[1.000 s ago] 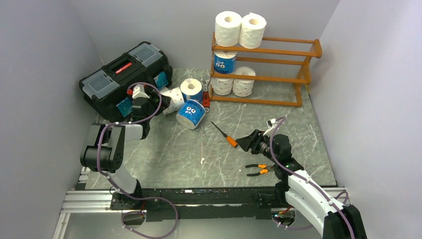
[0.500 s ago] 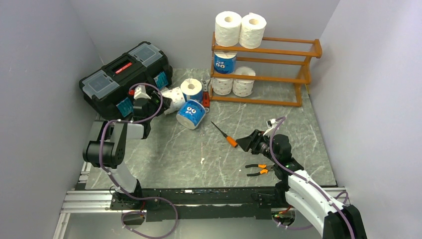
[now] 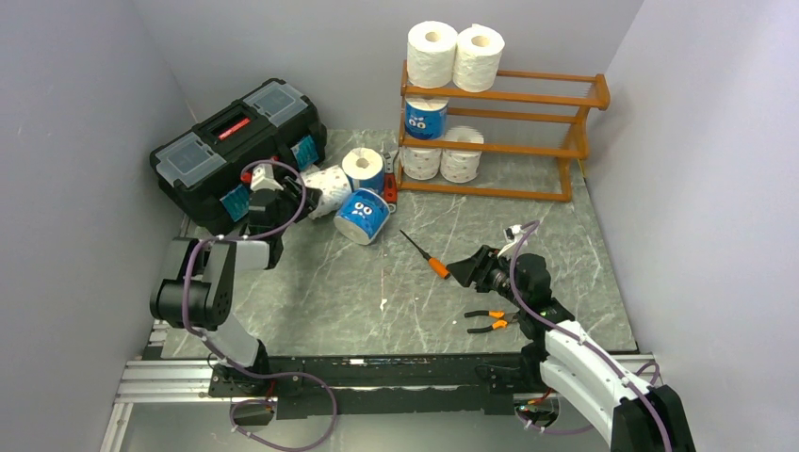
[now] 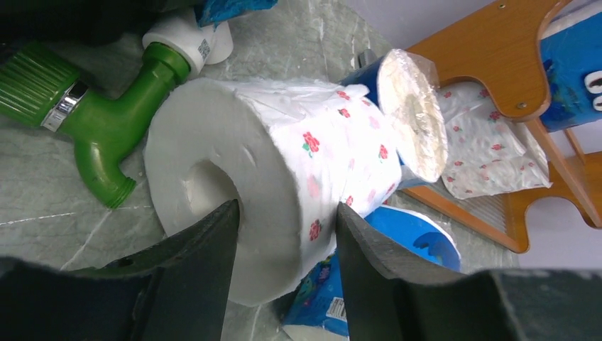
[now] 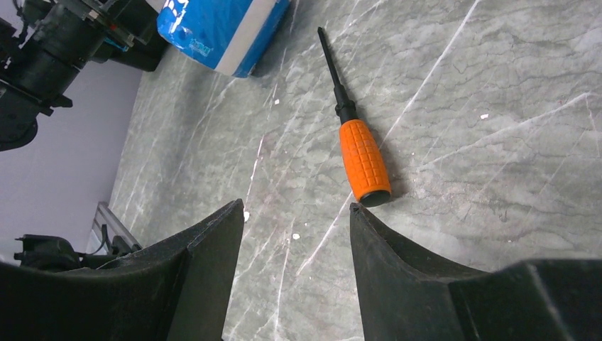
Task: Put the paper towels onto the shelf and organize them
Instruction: Adjust the paper towel at the center of the board.
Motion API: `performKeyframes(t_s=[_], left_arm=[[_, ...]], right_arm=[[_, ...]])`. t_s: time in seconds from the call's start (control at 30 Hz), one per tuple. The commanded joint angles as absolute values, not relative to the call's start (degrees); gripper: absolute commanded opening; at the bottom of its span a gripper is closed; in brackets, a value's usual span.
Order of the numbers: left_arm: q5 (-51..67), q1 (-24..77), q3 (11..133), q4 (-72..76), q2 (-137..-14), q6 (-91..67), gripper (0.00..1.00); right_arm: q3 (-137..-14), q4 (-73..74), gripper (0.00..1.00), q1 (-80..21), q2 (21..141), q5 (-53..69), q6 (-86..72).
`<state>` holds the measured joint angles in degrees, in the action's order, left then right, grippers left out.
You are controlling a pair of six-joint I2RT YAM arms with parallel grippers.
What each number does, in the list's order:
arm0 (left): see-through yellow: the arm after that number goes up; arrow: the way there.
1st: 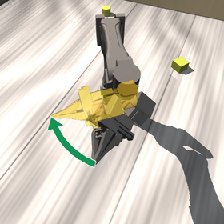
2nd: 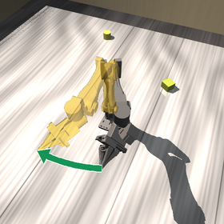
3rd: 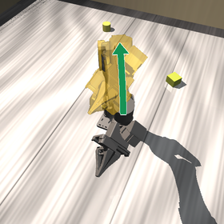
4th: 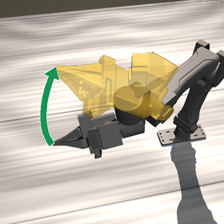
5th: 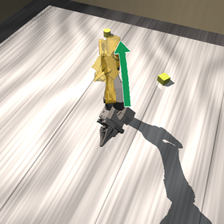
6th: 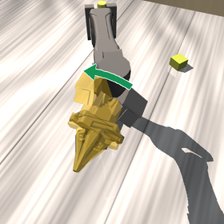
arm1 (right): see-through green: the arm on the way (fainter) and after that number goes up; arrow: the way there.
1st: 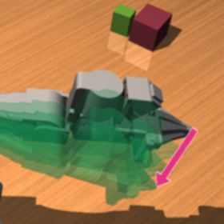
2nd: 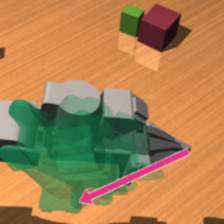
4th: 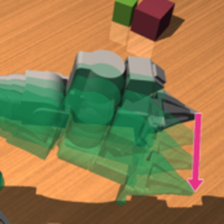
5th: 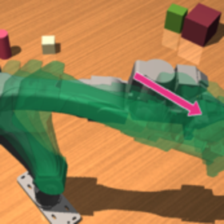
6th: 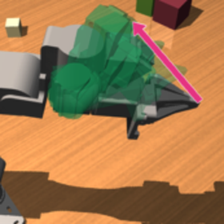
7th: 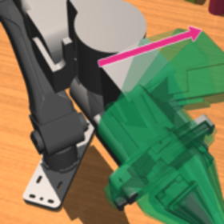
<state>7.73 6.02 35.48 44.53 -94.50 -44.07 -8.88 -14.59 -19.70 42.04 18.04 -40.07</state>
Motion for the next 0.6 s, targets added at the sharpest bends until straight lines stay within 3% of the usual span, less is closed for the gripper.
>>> performKeyframes(t_s=[0.0,0.33,0.57], left_arm=[[8.2,6.1,34.6,46.7,-88.5,-43.0,0.52],[2.9,10.4,38.2,23.1,-73.3,-34.6,0.48],[1.0,11.2,37.5,17.2,-69.5,-36.8,0.72]], right_arm=[[-9.2,-16.4,0.59,-19.9,42.0,17.3,-39.4],[-8.9,-17.7,0.59,-19.9,43.2,17.6,-39.7],[-8.6,-18.4,0.59,-19.9,43.3,18.4,-40.1]])
